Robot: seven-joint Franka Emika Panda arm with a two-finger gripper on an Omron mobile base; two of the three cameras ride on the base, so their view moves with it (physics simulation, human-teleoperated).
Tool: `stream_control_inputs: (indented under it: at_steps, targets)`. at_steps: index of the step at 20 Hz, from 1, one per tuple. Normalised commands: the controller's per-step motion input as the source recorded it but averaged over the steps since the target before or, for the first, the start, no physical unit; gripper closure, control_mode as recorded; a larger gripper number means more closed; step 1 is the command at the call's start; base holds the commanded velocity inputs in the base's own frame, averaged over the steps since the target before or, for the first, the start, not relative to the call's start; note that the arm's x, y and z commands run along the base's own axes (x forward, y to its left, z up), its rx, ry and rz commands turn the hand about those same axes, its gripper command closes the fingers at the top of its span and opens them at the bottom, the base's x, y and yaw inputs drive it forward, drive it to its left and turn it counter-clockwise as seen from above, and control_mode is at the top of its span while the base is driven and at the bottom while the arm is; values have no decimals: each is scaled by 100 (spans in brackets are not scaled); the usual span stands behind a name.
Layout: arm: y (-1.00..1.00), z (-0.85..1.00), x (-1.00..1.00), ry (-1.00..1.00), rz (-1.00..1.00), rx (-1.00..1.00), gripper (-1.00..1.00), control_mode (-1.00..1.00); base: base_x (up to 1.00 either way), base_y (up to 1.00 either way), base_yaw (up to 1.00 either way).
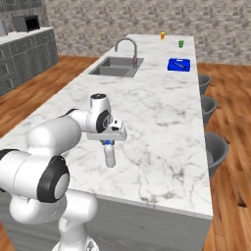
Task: Place the drinks on the dining counter in a tight cluster.
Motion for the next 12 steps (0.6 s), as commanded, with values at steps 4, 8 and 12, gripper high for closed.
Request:
stream_control_inputs:
  at_steps: [4,8,12]
  targets:
    - [0,-11,0,1,0,0,100,-100,0,0,0]
    - [0,0,0,0,0,0,100,-100,0,0,0]
    - [0,0,0,0,0,0,-100,-100,0,0,0]
